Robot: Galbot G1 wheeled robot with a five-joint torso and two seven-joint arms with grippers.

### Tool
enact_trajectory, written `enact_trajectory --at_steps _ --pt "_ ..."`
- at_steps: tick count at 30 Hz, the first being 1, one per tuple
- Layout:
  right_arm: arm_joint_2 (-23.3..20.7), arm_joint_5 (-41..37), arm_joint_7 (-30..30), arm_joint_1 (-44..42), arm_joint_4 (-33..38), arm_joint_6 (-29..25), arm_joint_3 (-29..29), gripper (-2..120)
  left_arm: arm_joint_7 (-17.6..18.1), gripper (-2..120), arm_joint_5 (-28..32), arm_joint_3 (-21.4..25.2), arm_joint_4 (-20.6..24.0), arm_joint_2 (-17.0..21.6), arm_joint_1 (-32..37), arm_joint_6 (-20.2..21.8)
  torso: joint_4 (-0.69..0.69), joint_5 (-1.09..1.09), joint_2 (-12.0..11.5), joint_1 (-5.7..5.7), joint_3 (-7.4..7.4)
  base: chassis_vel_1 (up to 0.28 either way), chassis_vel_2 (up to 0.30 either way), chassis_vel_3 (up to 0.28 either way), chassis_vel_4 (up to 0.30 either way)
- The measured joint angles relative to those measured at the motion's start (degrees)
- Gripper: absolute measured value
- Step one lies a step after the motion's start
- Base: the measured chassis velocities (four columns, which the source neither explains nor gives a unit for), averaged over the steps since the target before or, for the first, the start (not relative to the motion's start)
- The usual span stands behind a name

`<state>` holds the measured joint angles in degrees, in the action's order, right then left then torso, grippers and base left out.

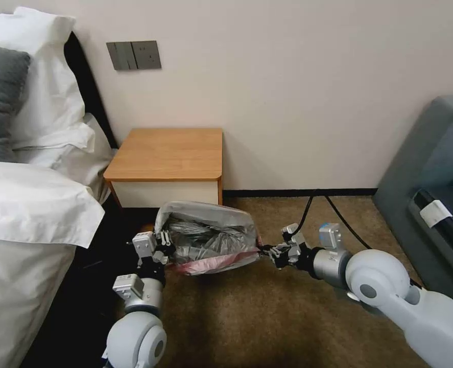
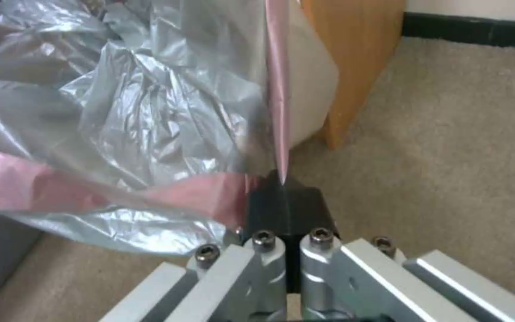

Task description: Pick up the garbage bag from the table and place it over the trash can.

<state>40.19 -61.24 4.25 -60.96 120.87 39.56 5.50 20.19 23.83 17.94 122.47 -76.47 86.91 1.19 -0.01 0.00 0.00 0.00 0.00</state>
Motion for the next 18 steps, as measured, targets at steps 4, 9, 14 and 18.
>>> enact_trajectory --at_steps 4,9,14,18 --pt "-0.22 1.23 -1.25 -0.98 -0.41 -0.11 0.62 0 1.45 6 3.24 -1.06 0.0 -0.36 -0.23 0.25 0.0 0.0 0.0 0.0 0.0 0.0 0.0 0.0 0.0" --pt "-1.43 2.33 -2.49 -3.68 0.12 -0.15 1.85 0 2.92 6 5.76 -1.14 -0.73 -0.82 -1.26 0.05 0.0 0.0 0.0 0.0 0.0 0.0 0.0 0.0 0.0" --pt "-2.15 4.05 -4.69 -6.21 0.32 -0.33 2.98 0 2.99 6 6.36 -0.8 -1.42 -0.68 -1.51 -0.14 0.0 0.0 0.0 0.0 0.0 0.0 0.0 0.0 0.0" --pt "-0.97 7.11 -6.82 -6.41 -1.29 -2.28 2.25 0 3.14 6 7.93 -0.76 -1.97 -0.6 -2.01 -0.1 0.0 0.0 0.0 0.0 0.0 0.0 0.0 0.0 0.0"
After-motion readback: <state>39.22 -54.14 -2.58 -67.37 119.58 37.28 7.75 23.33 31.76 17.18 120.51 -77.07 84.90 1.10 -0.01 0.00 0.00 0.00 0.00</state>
